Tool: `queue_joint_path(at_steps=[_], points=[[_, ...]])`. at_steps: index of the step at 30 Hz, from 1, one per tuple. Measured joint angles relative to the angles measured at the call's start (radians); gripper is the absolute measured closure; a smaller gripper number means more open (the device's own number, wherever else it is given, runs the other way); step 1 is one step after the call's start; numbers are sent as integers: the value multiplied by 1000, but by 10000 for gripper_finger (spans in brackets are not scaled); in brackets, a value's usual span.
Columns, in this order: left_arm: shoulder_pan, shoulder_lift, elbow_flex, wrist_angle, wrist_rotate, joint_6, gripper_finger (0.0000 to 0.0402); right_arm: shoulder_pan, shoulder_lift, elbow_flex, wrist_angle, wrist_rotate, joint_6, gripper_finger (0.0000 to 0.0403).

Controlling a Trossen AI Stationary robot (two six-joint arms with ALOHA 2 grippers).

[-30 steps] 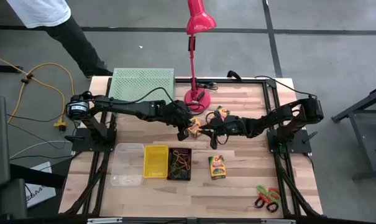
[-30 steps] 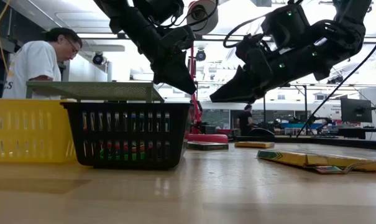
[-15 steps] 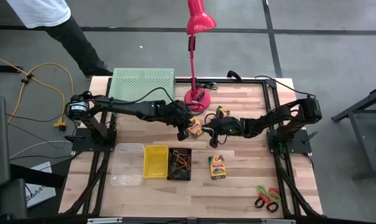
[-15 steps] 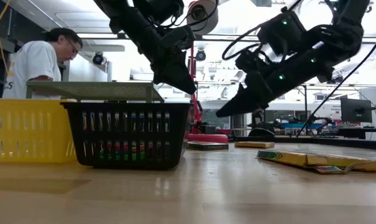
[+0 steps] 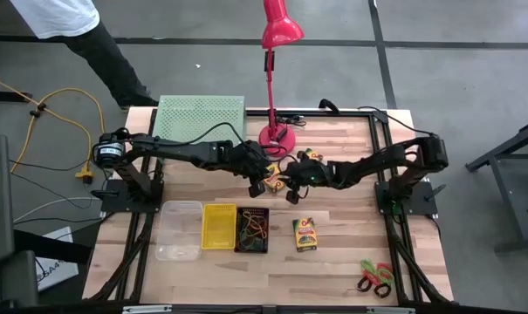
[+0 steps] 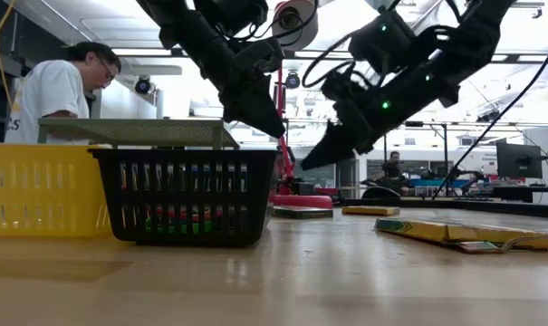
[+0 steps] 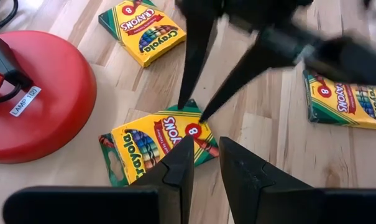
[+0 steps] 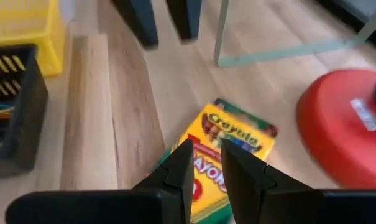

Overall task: Pick & Place Office Desk Supplies
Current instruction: Put the crayon box into the transparent bin

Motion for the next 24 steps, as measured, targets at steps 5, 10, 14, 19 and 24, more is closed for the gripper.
queue_joint_path(at_steps=[5,10,14,19,24], points=[[0,0,0,-5,0,-1,330,31,81,-1,72,-2,18,333],[0,0,0,-4,0,-1,330,53,114,-3,75,23,25,333],[0,0,0,-4,0,-1,330,56,114,-4,78,23,34,333],[0,0,0,-4,0,-2,330,55,114,-4,78,38,41,333],[0,0,0,-4,0,-2,330,55,140,-3,91,83,54,333]])
